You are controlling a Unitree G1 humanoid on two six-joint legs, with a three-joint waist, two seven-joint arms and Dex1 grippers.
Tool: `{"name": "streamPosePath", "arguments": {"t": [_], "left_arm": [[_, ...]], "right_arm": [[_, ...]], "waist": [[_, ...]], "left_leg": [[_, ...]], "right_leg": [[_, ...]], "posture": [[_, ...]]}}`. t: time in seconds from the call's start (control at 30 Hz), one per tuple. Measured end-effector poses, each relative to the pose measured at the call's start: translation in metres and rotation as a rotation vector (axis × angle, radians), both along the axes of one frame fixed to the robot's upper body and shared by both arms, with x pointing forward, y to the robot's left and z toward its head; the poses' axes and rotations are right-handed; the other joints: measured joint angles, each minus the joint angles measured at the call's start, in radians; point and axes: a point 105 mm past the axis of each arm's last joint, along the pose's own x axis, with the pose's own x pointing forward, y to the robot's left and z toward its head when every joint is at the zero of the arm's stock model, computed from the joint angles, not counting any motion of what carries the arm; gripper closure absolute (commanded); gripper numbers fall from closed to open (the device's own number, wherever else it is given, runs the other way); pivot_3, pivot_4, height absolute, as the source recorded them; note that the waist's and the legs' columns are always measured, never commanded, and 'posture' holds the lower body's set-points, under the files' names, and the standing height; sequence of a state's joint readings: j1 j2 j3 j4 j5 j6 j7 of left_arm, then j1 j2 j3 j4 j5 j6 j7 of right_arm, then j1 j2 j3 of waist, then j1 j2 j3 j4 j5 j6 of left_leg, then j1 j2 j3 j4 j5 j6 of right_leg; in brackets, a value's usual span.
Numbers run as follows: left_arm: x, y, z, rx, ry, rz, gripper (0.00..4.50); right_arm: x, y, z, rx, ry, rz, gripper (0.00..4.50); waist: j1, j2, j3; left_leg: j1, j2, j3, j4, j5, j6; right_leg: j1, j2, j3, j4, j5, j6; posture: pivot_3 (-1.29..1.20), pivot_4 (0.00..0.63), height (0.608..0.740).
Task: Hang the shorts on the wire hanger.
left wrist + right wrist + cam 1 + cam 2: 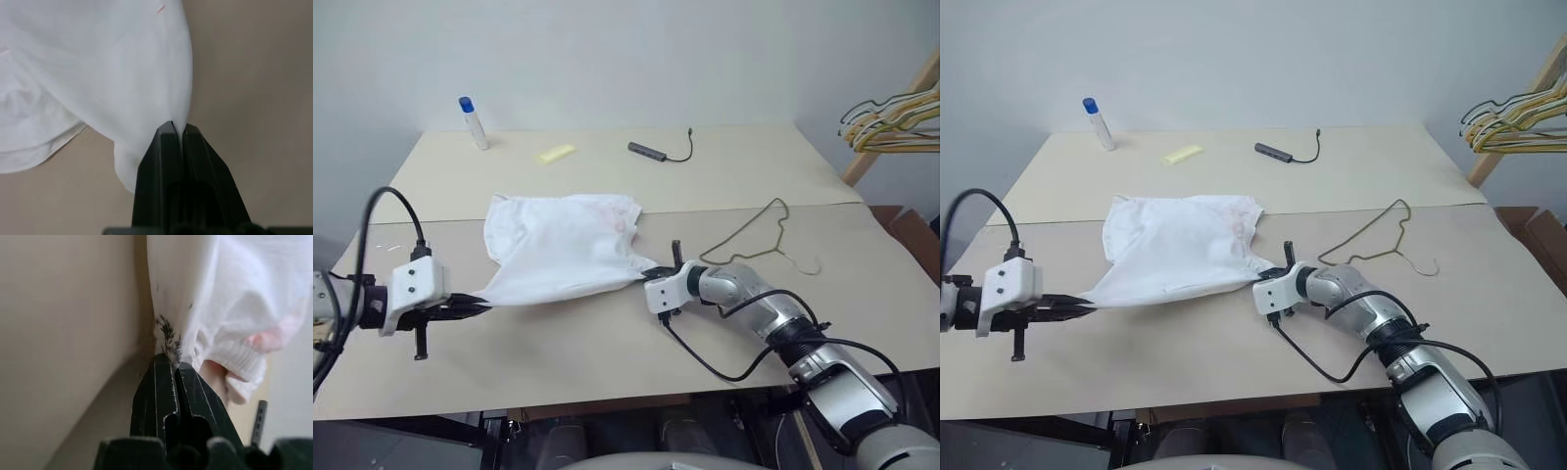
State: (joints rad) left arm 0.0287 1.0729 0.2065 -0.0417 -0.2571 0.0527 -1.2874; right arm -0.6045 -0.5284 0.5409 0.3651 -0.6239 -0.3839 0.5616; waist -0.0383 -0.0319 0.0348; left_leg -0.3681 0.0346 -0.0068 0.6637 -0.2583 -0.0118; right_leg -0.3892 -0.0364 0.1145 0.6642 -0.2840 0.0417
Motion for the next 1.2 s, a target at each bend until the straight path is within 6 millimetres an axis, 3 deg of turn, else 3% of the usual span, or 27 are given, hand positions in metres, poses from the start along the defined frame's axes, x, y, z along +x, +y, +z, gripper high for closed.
{"name": "streamPosePath", "arguments": {"t": [0.17,0.33,0.4,0.53,0.7,0.8,0.87,0.93,1.0,1.1,1.13,1.17,1.2], "left_arm": [[-0.014,-0.022,0.000,-0.086,0.046,-0.077,4.50],[-0.060,-0.042,-0.004,-0.196,0.242,-0.184,4.50],[-0.079,-0.047,-0.001,-0.217,0.318,-0.219,4.50],[-0.107,-0.044,-0.013,-0.175,0.452,-0.254,4.50],[-0.101,-0.025,-0.025,-0.032,0.413,-0.230,4.50],[-0.080,-0.020,-0.024,-0.001,0.330,-0.204,4.50],[-0.055,-0.018,-0.021,0.011,0.234,-0.180,4.50],[-0.017,-0.021,-0.014,0.006,0.102,-0.124,4.50],[0.036,-0.037,0.006,-0.076,-0.055,-0.026,4.50],[0.125,-0.061,0.063,-0.205,-0.354,0.209,4.50],[0.157,-0.066,0.098,-0.271,-0.496,0.335,4.50],[0.173,-0.069,0.129,-0.311,-0.606,0.411,4.50],[0.187,-0.068,0.172,-0.390,-0.763,0.514,4.50]], "right_arm": [[-0.026,-0.033,0.039,-0.043,0.027,0.001,4.48],[-0.082,-0.055,0.028,-0.145,0.228,0.050,4.48],[-0.098,-0.055,0.025,-0.161,0.287,0.067,4.48],[-0.111,-0.050,0.027,-0.145,0.347,0.081,4.48],[-0.119,-0.040,0.030,-0.115,0.387,0.116,4.48],[-0.113,-0.038,0.029,-0.081,0.426,0.074,4.48],[-0.097,-0.035,0.035,-0.033,0.454,0.007,4.48],[-0.068,-0.030,0.048,0.048,0.463,-0.090,4.48],[-0.029,-0.019,0.073,0.172,0.421,-0.184,4.48],[0.032,-0.005,0.131,0.382,0.236,-0.329,4.48],[0.058,-0.005,0.162,0.498,0.130,-0.414,4.48],[0.072,-0.007,0.188,0.577,0.029,-0.471,4.48],[0.088,-0.018,0.222,0.686,-0.142,-0.554,4.48]], "waist": [[0.020,-0.001,0.001],[0.016,-0.002,0.001],[0.015,-0.001,0.001],[0.015,-0.001,0.001],[0.028,-0.003,0.002],[0.031,-0.005,0.002],[0.030,-0.005,0.003],[0.029,-0.004,0.003],[0.035,-0.005,0.004],[0.043,-0.008,0.002],[0.043,-0.008,0.002],[0.043,-0.009,0.001],[0.041,-0.009,0.001]], "left_leg": [[-0.002,-0.001,0.000,0.000,-0.002,0.002],[0.002,0.000,0.003,0.000,-0.002,0.003],[0.006,0.002,0.004,0.000,-0.002,0.003],[0.015,0.004,0.005,-0.001,-0.002,0.003],[0.014,0.004,0.005,-0.002,-0.002,0.003],[0.014,0.003,0.005,-0.002,-0.002,0.003],[0.014,0.003,0.005,-0.002,-0.002,0.003],[0.015,0.004,0.005,-0.002,-0.001,0.002],[0.013,0.005,0.003,-0.001,0.001,0.002],[0.005,0.007,-0.001,-0.001,0.002,-0.001],[-0.001,0.008,-0.004,-0.001,0.004,-0.003],[-0.008,0.008,-0.005,-0.001,0.007,-0.010],[-0.017,0.008,-0.006,-0.001,0.011,-0.018]], "right_leg": [[-0.001,-0.002,0.000,-0.002,-0.001,0.001],[0.001,-0.002,0.001,0.000,-0.002,0.000],[0.003,0.000,0.001,0.000,-0.006,0.003],[0.009,0.001,0.001,0.000,-0.011,0.000],[0.007,0.002,0.001,0.000,-0.012,0.000],[0.008,0.001,0.001,0.000,-0.010,0.003],[0.009,0.002,0.001,0.000,-0.009,0.003],[0.010,0.004,0.002,0.000,-0.006,0.002],[0.008,0.008,0.002,0.000,-0.002,0.000],[0.000,0.011,0.000,0.000,0.006,-0.008],[-0.006,0.010,-0.003,0.001,0.007,-0.009],[-0.015,0.010,-0.003,0.002,0.008,-0.010],[-0.025,0.008,-0.003,0.012,0.009,-0.010]], "posture": [[0.05,0.000,0.740],[0.04,0.000,0.740],[0.04,0.000,0.740],[0.05,0.000,0.740],[0.06,0.000,0.740],[0.05,0.000,0.740],[0.05,0.000,0.740],[0.05,0.000,0.740],[0.05,0.000,0.740],[0.05,0.000,0.740],[0.04,0.000,0.740],[0.04,0.000,0.740],[0.04,0.000,0.740]]}}
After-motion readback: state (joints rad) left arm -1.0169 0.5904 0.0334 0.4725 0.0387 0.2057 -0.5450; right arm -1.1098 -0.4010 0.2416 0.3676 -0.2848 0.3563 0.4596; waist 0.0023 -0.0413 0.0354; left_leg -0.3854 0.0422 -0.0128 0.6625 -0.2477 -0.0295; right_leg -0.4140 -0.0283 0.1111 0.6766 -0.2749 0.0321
